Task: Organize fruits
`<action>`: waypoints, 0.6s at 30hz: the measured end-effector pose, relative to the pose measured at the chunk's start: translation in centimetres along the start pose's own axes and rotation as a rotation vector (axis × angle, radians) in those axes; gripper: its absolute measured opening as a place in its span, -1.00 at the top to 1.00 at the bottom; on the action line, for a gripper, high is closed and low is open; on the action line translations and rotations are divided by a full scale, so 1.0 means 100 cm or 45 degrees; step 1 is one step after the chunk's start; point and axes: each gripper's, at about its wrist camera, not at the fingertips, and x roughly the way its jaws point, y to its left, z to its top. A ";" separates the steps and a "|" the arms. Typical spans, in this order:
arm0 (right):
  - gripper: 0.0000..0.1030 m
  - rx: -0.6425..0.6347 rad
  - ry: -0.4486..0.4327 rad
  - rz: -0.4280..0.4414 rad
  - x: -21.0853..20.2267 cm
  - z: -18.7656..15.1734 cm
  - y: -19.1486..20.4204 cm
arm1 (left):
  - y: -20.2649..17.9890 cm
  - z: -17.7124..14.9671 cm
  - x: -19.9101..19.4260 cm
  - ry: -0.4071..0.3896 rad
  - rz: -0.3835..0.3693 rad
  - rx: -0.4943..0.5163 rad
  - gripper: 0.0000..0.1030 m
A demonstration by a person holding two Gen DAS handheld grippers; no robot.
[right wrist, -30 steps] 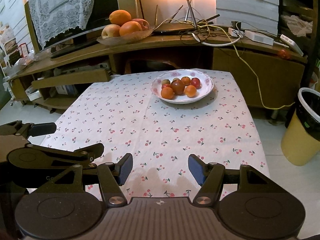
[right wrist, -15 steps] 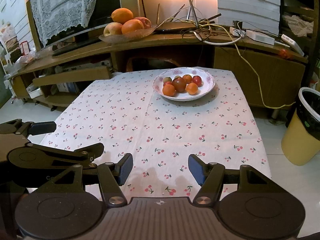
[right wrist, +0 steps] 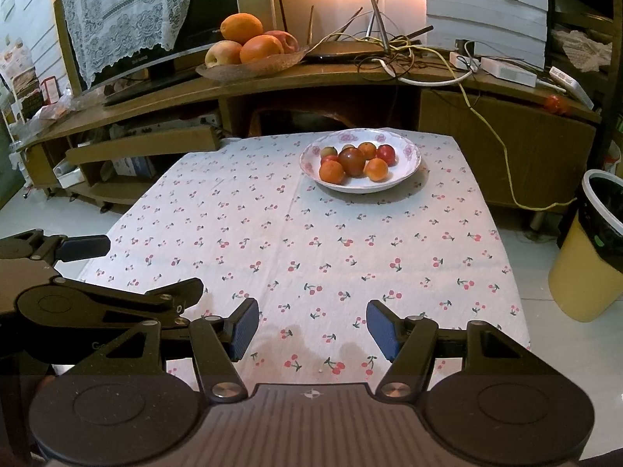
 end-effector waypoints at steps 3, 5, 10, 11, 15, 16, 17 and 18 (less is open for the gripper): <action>-0.22 -0.005 0.005 0.001 0.000 -0.001 0.001 | -0.001 -0.001 0.000 0.004 0.002 0.004 -1.00; -0.22 -0.006 0.008 0.001 0.000 -0.002 0.002 | -0.001 -0.002 -0.001 0.006 0.003 0.007 -1.00; -0.22 -0.011 0.014 0.003 -0.001 -0.003 0.002 | -0.001 -0.005 -0.002 0.015 0.005 0.015 -1.00; -0.22 -0.012 0.016 0.004 -0.002 -0.004 0.003 | -0.002 -0.005 -0.002 0.017 0.005 0.016 -1.00; -0.22 -0.015 0.022 0.005 -0.002 -0.005 0.004 | -0.002 -0.007 -0.004 0.016 0.003 0.020 -1.00; -0.22 -0.014 0.022 0.007 -0.002 -0.006 0.004 | -0.002 -0.007 -0.004 0.016 0.002 0.021 -1.00; -0.22 -0.013 0.022 0.007 -0.003 -0.006 0.004 | -0.002 -0.007 -0.005 0.015 0.002 0.022 -1.00; -0.22 -0.013 0.022 0.007 -0.003 -0.007 0.004 | -0.002 -0.008 -0.006 0.012 0.000 0.021 -1.00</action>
